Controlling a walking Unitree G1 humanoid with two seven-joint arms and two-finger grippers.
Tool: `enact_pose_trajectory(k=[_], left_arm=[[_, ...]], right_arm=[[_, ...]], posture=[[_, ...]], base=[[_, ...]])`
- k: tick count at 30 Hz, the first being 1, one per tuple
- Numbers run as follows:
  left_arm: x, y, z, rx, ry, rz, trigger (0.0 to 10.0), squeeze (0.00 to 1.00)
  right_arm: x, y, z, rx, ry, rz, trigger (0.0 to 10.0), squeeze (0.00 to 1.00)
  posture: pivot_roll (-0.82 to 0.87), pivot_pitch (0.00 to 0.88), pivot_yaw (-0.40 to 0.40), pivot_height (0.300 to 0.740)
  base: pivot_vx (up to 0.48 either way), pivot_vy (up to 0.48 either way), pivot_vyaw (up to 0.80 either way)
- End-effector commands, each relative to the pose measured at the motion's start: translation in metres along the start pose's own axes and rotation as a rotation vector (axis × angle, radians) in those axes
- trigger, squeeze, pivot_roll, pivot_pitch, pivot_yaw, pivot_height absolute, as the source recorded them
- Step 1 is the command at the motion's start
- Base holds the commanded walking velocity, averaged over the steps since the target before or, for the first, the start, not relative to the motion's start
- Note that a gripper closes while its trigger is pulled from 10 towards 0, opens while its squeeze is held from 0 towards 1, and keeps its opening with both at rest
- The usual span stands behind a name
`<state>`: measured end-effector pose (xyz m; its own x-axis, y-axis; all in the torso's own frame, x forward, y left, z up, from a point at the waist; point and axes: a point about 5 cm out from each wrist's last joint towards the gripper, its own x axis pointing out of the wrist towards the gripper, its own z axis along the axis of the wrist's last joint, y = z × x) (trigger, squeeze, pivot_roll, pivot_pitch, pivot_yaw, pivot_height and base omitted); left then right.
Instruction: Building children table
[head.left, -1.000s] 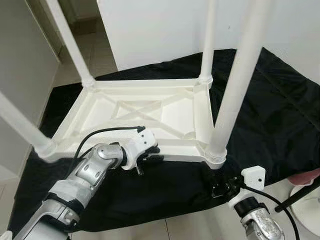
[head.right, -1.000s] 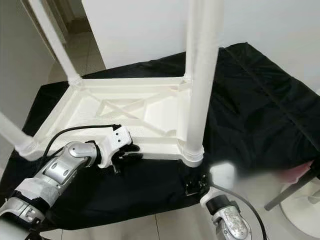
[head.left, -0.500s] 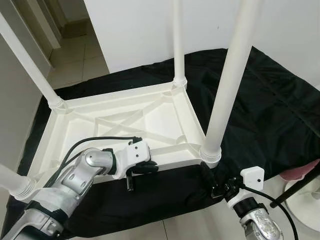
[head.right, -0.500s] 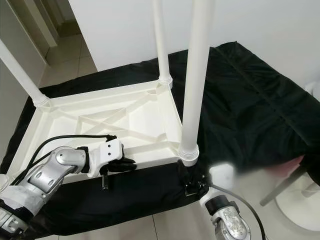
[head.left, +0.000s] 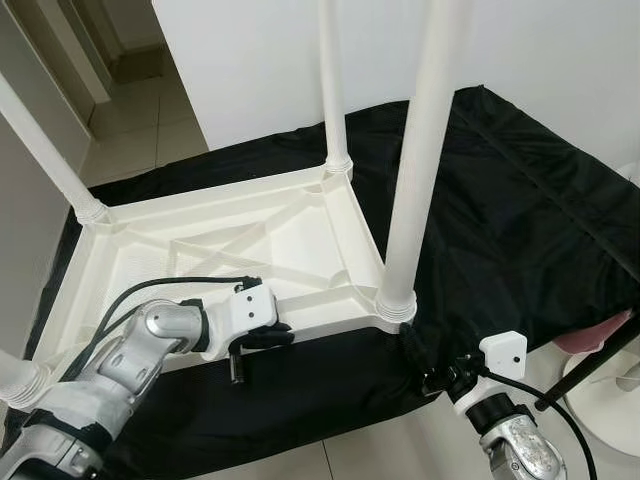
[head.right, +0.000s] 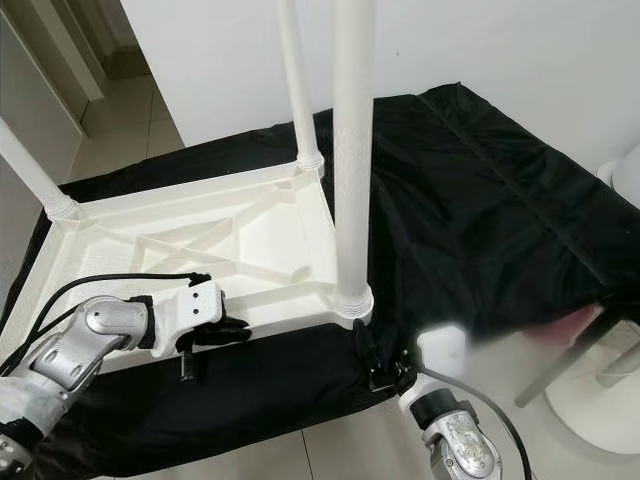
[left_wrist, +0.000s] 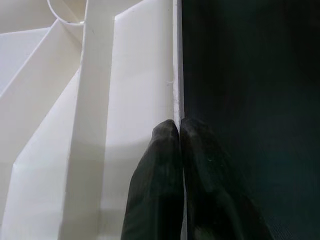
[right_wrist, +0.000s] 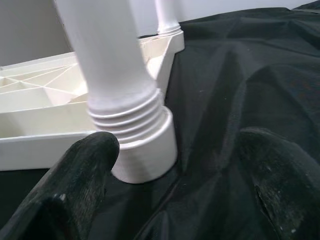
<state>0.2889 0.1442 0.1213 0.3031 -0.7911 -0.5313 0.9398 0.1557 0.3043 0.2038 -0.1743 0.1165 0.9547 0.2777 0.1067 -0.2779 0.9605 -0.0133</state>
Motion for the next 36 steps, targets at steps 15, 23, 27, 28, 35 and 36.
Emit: enact_pose_trajectory(k=[15, 23, 27, 28, 35, 36], left_arm=[[-0.019, -0.050, -0.012, -0.198, 0.037, -0.266, 10.0, 1.00], [-0.013, -0.055, 0.003, -0.167, -0.015, -0.218, 10.0, 0.00], [-0.014, -0.054, 0.017, -0.174, -0.082, -0.176, 10.0, 0.00], [-0.014, -0.052, 0.021, -0.165, -0.105, -0.151, 10.0, 0.00], [-0.018, -0.037, 0.032, -0.177, -0.201, 0.023, 10.0, 0.00], [-0.018, -0.035, 0.036, -0.179, -0.223, 0.049, 10.0, 1.00]], right_arm=[[-0.001, 0.002, 0.000, 0.001, 0.015, 0.046, 10.0, 0.00], [0.000, 0.003, -0.001, 0.000, 0.017, 0.066, 10.0, 0.00], [0.002, 0.002, 0.000, -0.003, 0.015, 0.072, 10.0, 0.00], [0.002, 0.002, 0.000, -0.004, 0.013, 0.077, 10.0, 0.00], [0.001, 0.001, 0.001, -0.030, 0.019, 0.112, 10.0, 0.00], [0.001, -0.002, 0.002, -0.031, 0.021, 0.111, 10.0, 0.00]], posture=[[-0.16, 0.089, 0.124, 0.740], [-0.16, 0.079, 0.113, 0.740], [-0.15, 0.076, 0.112, 0.740], [-0.15, 0.076, 0.112, 0.740], [-0.16, 0.065, 0.108, 0.740], [-0.16, 0.066, 0.103, 0.740]], base=[[0.000, 0.000, 0.00], [0.000, 0.000, 0.00], [0.000, 0.000, 0.00], [0.000, 0.000, 0.00], [0.000, 0.000, 0.00], [0.000, 0.000, 0.00]])
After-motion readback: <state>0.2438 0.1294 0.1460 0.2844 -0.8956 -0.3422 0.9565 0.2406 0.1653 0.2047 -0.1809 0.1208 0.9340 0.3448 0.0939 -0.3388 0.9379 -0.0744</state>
